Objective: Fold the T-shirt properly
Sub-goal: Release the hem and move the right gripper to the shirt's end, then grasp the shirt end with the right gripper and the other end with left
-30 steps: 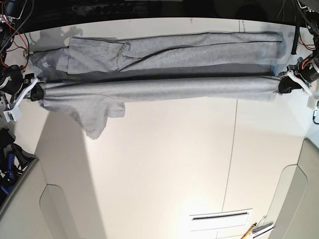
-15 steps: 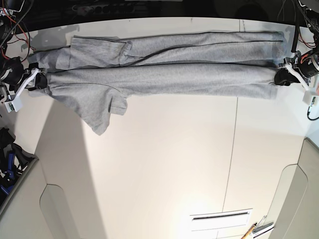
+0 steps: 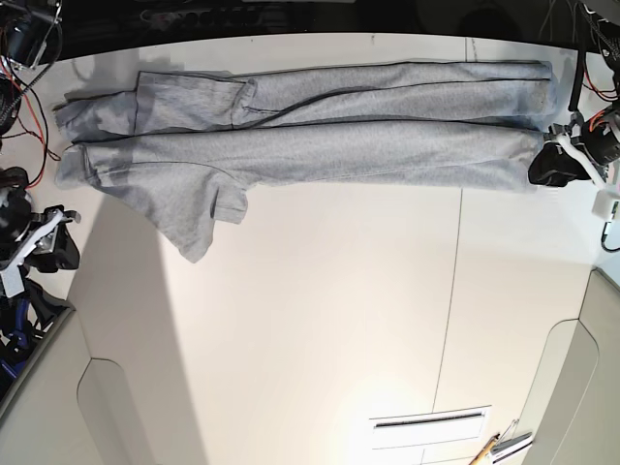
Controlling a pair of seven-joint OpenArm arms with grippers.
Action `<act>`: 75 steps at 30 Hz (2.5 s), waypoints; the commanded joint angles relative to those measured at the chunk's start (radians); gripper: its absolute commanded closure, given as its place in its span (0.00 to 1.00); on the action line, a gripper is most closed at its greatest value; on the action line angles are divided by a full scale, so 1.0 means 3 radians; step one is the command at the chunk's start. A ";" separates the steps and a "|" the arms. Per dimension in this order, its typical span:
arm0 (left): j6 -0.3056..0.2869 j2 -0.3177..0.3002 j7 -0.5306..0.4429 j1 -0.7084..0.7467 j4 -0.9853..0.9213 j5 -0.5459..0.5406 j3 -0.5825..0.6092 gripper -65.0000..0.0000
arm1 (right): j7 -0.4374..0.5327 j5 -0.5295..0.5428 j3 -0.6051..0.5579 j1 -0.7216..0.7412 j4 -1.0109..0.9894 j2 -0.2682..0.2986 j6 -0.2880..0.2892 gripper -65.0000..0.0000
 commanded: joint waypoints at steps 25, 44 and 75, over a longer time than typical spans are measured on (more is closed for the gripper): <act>-0.0036 -0.0074 -0.0122 -0.0027 0.0065 -0.0010 -0.0028 0.61 | 0.0057 -0.0464 -0.1330 0.0758 -0.1465 -0.0367 -0.0009 1.00; -0.0034 -0.0074 -0.0127 -0.0028 0.0065 0.0014 -0.0028 0.61 | -0.0362 -0.0351 -0.1328 -0.1277 0.1441 -0.0880 -0.0033 1.00; -0.0024 -0.0072 -0.0032 -0.0024 0.0065 -0.0100 -0.0669 0.46 | -0.0197 -0.0352 -0.0937 -0.1500 0.1701 -0.0923 -0.0033 0.53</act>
